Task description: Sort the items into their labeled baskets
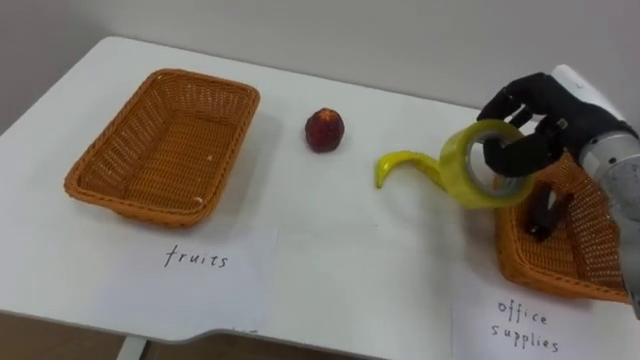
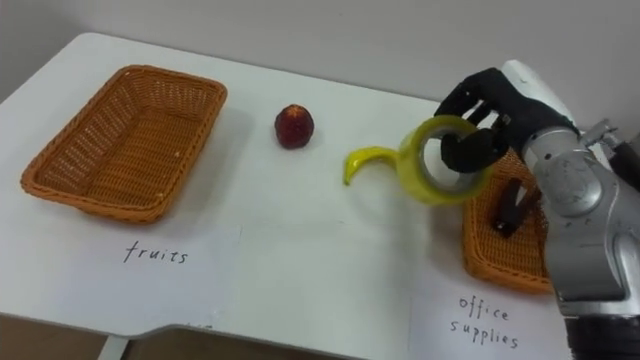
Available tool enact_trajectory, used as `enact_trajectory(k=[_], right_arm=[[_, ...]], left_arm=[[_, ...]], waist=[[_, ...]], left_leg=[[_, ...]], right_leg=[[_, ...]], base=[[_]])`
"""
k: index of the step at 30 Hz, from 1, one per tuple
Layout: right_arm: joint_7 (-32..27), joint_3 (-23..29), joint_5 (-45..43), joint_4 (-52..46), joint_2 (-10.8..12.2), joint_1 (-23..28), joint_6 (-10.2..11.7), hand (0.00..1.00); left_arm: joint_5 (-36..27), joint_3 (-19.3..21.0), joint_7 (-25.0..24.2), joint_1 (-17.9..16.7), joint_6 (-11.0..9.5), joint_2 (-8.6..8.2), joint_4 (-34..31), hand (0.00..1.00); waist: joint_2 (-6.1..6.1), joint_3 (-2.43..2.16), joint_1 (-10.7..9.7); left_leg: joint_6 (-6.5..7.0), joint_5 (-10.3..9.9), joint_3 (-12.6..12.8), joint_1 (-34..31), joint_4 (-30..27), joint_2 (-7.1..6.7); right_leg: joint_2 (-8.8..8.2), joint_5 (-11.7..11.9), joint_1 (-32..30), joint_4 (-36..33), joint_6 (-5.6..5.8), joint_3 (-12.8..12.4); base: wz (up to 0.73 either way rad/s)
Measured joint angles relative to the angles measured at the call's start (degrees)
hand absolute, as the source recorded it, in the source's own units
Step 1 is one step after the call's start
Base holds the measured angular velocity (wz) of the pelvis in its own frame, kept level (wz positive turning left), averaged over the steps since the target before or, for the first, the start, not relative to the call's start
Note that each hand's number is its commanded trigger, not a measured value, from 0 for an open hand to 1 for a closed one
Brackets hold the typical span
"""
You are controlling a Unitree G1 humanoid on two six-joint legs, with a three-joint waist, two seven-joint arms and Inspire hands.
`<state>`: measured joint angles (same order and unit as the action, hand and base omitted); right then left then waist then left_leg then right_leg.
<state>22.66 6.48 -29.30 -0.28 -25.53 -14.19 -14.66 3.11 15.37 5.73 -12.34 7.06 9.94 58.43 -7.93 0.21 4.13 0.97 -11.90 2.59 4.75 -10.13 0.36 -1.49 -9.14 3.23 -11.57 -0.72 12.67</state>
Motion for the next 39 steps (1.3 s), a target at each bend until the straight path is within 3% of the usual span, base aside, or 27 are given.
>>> enact_trajectory(k=[9, 16, 23, 29, 39], right_arm=[[-0.11, 1.91, 0.96, 0.36, -0.58, 0.23, 0.53, 1.0], [-1.43, 2.21, 0.24, 4.02, -0.6, 0.23, 0.82, 1.0], [-4.1, 4.1, 1.06, 10.56, -0.96, 0.2, 0.9, 1.0], [-5.51, 4.22, 1.84, 11.39, -1.49, 0.21, 0.86, 1.0], [-6.65, 4.33, 3.22, 14.02, -1.53, 0.2, 0.84, 1.0]], left_arm=[[-0.38, -1.14, -0.03, -0.48, -0.51, 0.26, 0.13, 0.0], [-0.64, -1.02, -0.16, -0.65, 0.01, 0.27, 0.13, 0.0], [-1.35, -1.04, -0.16, -0.03, -0.04, 0.24, 0.39, 0.0], [-1.35, -1.04, -0.03, -0.18, -0.03, 0.26, 0.05, 0.0], [-1.54, -1.02, 0.26, -0.68, -0.01, 0.26, -0.06, 0.0]], waist=[[0.76, 0.41, -1.1], [1.03, 0.02, -2.33], [1.07, -0.69, -2.51], [1.63, -0.56, -2.93], [1.33, -0.59, -3.22]], left_leg=[[0.0, -0.01, 0.35, 0.14, -0.22, 0.1], [0.0, -0.01, 0.5, -0.04, -0.19, 0.07], [0.03, -0.06, 1.08, 0.14, -0.13, 0.25], [-0.02, -0.06, 1.34, 0.68, 0.36, 0.38], [-0.02, -0.05, 1.31, 0.73, 0.42, 0.29]], right_leg=[[0.13, 0.0, -0.08, -0.01, 0.0, -0.05], [0.12, 0.0, -0.5, 0.0, 0.01, -0.57], [0.31, 0.0, -0.5, -0.08, 0.0, -1.3], [0.5, 0.02, -0.35, -0.11, -0.04, -1.75], [0.47, 0.0, -0.43, 0.07, -0.01, -1.9]], base=[[0.0], [0.0], [-0.04], [-0.04], [0.0]])
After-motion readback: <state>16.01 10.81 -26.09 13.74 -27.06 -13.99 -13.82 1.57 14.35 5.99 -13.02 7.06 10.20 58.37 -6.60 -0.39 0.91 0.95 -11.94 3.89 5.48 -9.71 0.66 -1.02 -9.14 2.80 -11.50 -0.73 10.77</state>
